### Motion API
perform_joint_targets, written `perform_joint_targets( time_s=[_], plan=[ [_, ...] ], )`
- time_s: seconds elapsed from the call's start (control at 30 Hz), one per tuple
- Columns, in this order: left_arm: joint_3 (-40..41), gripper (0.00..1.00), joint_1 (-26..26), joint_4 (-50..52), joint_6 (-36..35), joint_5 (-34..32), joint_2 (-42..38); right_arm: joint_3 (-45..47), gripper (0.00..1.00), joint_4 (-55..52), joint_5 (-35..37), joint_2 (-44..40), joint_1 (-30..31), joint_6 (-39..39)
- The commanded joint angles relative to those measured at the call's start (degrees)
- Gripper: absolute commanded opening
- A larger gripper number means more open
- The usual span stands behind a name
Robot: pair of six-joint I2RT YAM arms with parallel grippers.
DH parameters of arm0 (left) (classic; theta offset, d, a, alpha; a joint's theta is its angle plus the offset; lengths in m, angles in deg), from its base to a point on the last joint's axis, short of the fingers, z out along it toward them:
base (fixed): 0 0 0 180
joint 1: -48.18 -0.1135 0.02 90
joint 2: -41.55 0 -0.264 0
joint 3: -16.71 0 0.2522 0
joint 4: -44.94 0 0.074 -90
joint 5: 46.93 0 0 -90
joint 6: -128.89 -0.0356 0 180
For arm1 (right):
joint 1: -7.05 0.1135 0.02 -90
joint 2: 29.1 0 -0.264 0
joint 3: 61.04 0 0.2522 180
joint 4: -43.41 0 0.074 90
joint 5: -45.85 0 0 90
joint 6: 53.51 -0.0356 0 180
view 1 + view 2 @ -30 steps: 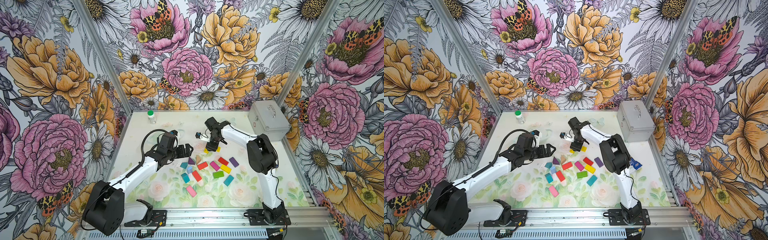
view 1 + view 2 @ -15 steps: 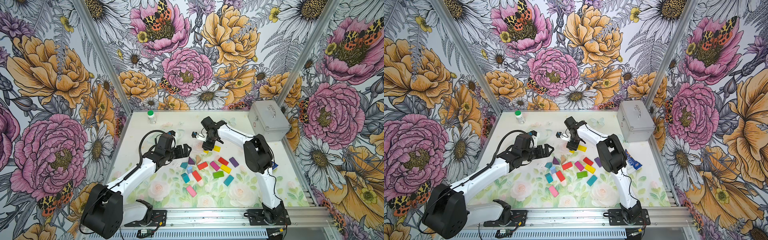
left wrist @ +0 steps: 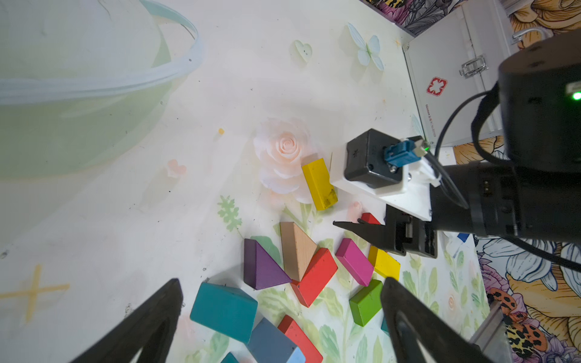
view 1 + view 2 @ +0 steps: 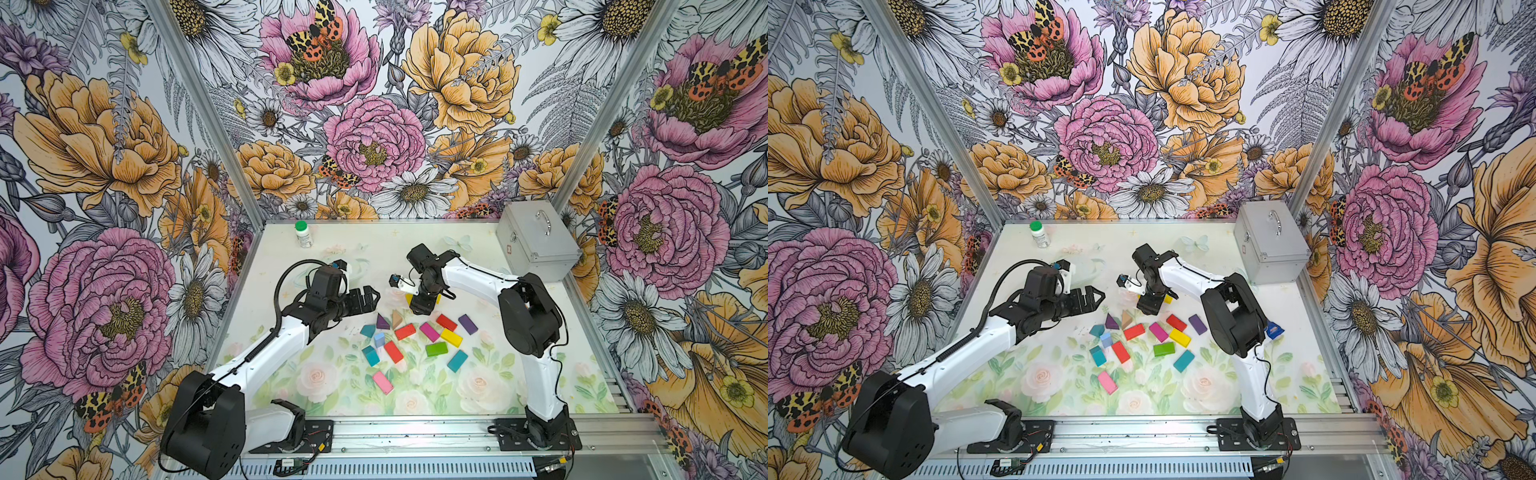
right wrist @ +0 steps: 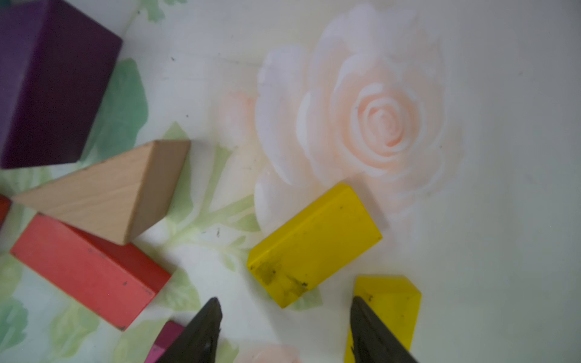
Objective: Assemble a piece of candy with building blocks
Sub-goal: Adjust the building block at the center of the board.
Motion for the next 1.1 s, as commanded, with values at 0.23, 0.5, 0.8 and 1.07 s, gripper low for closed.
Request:
perform_joint_targets(
  time_s=[0.23,0.5,0.8,1.07],
  plan=[
    [0.8,0.99,-0.5,-0.5,-1.0,1.0,-1.1,-0.3,0.66,-0.1,-2.2,0.7,0.3,-5.8],
    [0.8,0.99,-0.5,-0.6,-1.0,0.8,-1.2,0.8,0.66,0.0,-2.9,1.8,-0.4,-8.4],
    [1.0,0.99,-0.5,-0.5,-0.8,0.5,-2.2,1.4,0.64,-0.2,-8.6,2.8,0.0,-9.3],
    [1.2,0.99,-0.5,-0.4,-0.6,0.4,-2.5,-1.7,0.63,0.1,-13.1,5.0,1.4,-9.6]
  ],
)
